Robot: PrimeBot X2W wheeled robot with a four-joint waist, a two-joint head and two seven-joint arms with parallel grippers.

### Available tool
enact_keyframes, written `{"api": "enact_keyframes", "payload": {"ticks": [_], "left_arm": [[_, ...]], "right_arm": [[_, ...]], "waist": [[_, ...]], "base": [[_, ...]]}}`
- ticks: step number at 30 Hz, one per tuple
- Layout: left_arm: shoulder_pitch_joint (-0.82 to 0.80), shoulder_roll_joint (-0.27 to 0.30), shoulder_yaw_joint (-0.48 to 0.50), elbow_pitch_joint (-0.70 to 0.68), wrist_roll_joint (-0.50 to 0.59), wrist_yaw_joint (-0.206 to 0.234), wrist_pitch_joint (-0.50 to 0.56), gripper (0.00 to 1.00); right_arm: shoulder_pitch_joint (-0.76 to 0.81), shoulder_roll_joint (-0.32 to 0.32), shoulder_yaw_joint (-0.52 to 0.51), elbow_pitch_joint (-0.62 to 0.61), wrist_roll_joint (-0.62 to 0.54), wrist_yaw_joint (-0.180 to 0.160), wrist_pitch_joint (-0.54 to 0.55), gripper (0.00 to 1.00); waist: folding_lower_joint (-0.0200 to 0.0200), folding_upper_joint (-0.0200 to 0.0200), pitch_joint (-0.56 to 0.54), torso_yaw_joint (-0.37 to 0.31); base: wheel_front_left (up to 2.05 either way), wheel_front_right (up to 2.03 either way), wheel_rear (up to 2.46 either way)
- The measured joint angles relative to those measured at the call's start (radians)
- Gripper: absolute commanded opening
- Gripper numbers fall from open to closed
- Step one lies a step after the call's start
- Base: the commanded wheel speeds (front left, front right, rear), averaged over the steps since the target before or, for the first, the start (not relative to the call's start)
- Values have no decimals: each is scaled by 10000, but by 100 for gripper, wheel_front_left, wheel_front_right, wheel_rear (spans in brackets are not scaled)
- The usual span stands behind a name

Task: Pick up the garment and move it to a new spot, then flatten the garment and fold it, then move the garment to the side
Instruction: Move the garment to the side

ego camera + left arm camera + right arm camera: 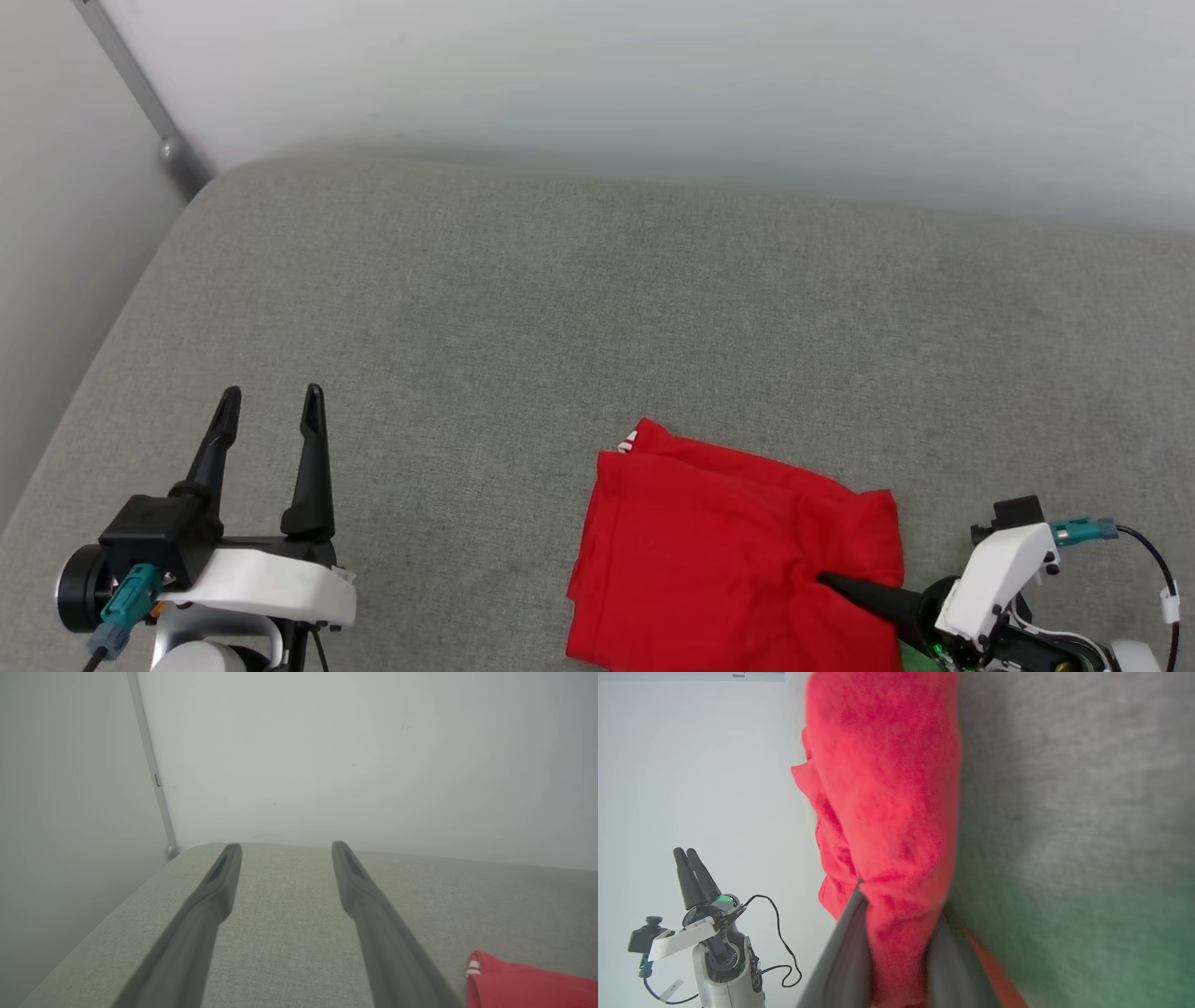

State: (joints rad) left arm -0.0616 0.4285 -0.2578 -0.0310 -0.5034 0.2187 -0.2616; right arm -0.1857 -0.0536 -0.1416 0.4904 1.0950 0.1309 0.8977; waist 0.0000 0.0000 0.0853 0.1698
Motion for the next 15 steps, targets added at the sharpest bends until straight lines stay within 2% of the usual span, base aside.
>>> {"api": "enact_keyframes", "payload": {"ticks": [4,8,15], "left_arm": [[61,-6,-119,-8,96,-46,-12,100],[130,4,-222,-33,134,-71,-12,100],[241,-50,-330,-199,105,-81,19,100]], "right_arm": [[28,-222,458,-173,-383,0,-349,0],[38,-671,1135,-842,-1012,0,-1095,0],[73,-2098,2080,-1175,-3584,0,-2222,0]], "waist": [[0,0,-188,-49],[0,0,-380,-243],[0,0,-628,-933]], "base": [[0,0,0],[0,0,0],[0,0,0]]}}
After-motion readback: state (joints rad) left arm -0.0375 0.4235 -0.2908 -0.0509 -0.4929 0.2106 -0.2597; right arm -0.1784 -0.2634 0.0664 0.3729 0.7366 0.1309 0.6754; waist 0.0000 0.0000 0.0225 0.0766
